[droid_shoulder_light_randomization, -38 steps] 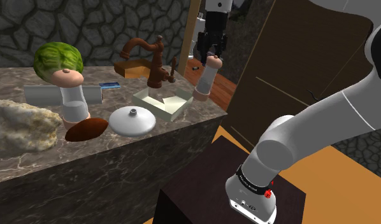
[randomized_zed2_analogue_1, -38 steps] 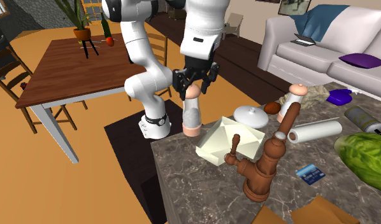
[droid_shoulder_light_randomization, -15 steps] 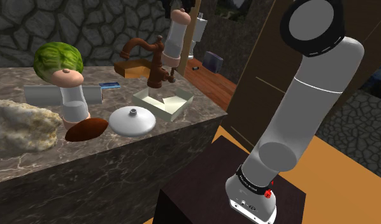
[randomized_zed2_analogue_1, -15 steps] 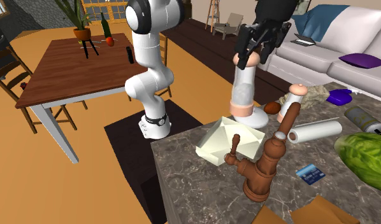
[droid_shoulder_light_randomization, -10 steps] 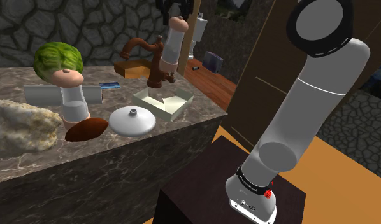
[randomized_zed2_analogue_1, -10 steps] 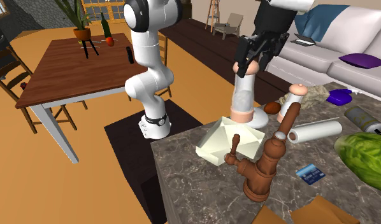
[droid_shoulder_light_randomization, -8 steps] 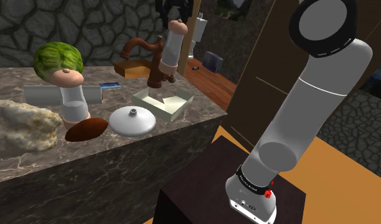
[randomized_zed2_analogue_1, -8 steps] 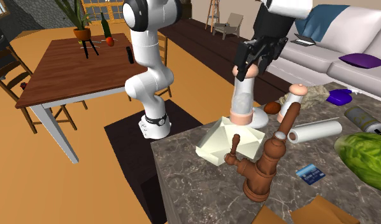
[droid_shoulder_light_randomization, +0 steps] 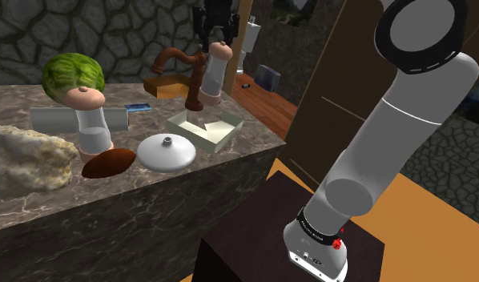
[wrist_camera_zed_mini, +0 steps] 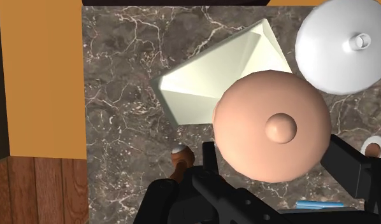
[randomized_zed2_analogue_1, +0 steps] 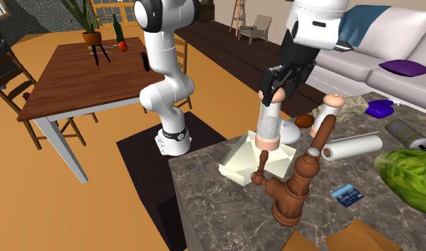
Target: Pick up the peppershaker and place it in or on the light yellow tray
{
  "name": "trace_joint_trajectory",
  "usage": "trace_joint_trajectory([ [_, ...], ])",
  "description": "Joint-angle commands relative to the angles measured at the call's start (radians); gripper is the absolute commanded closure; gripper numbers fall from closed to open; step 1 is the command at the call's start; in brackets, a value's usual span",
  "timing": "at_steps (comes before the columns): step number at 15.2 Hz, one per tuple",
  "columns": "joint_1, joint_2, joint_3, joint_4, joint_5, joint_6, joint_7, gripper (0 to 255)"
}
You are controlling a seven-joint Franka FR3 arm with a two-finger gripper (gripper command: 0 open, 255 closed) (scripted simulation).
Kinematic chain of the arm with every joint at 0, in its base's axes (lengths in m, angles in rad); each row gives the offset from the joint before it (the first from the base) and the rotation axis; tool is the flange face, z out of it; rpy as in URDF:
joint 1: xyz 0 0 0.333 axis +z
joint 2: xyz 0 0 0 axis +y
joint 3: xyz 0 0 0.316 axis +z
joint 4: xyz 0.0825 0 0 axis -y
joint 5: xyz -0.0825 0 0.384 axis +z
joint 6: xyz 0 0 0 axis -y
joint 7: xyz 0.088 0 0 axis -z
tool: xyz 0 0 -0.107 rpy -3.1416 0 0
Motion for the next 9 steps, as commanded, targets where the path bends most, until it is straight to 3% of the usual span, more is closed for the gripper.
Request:
trace_joint_trajectory([
  [1, -0.001, -0.011, -0.001, -0.043, 0.0, 0.032, -0.003, 255],
  [9, -0.001, -0.041, -0.002, -0.189, 0.002, 0.148, -0.007, 255],
])
